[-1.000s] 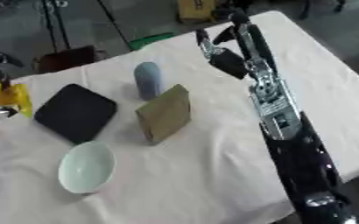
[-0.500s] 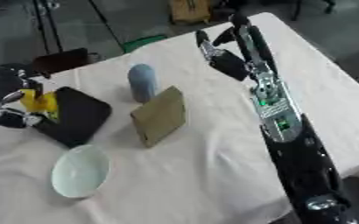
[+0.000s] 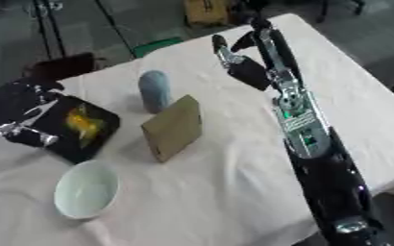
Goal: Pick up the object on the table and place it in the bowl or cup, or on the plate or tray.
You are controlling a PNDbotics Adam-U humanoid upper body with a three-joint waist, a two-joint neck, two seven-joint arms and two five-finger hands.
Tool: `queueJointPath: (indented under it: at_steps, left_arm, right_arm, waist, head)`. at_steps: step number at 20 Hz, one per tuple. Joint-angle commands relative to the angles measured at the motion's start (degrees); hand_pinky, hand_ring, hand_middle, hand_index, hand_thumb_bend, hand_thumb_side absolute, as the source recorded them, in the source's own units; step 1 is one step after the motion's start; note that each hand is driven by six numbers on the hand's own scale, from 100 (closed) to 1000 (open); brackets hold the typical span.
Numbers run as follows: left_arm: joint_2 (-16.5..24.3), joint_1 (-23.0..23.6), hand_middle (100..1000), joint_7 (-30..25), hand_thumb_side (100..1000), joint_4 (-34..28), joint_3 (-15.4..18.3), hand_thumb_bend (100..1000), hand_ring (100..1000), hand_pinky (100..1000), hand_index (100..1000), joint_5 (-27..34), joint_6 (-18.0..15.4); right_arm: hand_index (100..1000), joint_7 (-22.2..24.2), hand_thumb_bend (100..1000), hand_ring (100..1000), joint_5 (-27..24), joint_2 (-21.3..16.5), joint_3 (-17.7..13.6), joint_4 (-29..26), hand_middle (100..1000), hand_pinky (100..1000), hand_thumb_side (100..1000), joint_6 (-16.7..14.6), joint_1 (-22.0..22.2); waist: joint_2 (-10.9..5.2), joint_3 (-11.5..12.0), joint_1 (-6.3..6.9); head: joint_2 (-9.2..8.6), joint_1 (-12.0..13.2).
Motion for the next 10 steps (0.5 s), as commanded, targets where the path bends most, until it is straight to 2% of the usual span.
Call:
queueJointPath:
  at_steps: [1,3,4,7,8,10]
  left_arm:
    - [3.3,-0.1,862,0.8,405,-4.6,2.1,624,868,904,855,1.7,1.3]
    - [4.7,1.3,868,1.5,399,-9.2,4.0,583,865,890,847,8.6,2.5]
    - [5.1,2.4,872,2.5,412,-12.2,5.8,548,862,875,846,14.4,3.3]
    - [6.8,5.8,876,3.4,477,-20.3,8.8,493,849,837,846,34.9,6.1]
    - [7.1,7.2,875,3.5,531,-22.5,9.9,473,839,811,852,42.7,7.4]
    - [8.4,10.2,879,2.6,578,-26.8,11.1,472,837,797,856,57.9,9.5]
  right_arm:
    - [858,0.0,309,567,0.1,-0.6,-0.4,-0.9,800,693,535,0.1,-0.9]
    - [858,-0.2,297,567,0.2,-0.7,-0.6,-0.9,800,693,539,0.1,-0.8]
    - [858,-0.3,300,567,0.2,-0.7,-0.7,-0.9,800,693,537,0.2,-0.7]
    - [858,-0.5,302,567,0.2,-0.9,-0.9,-0.9,800,693,538,0.2,-0.6]
    - [858,-0.6,304,567,0.2,-0.9,-1.0,-0.9,800,692,537,0.2,-0.5]
    - [858,-0.7,305,567,0.2,-1.0,-1.1,-1.0,800,692,537,0.3,-0.4]
  waist:
    - [-0.95,0.4,-0.69]
    - [-0.97,0.8,-0.81]
    - [-0.97,1.1,-0.91]
    - [-0.93,1.7,-0.99]
    - [-0.91,1.9,-1.01]
    - [-0.88,2.3,-1.0]
  head:
    - [-0.6,-0.3]
    - [-0.58,-0.5]
    - [-0.54,-0.7]
    - [-0.48,-1.1]
    - [-0.45,-1.3]
    - [-0.51,-1.5]
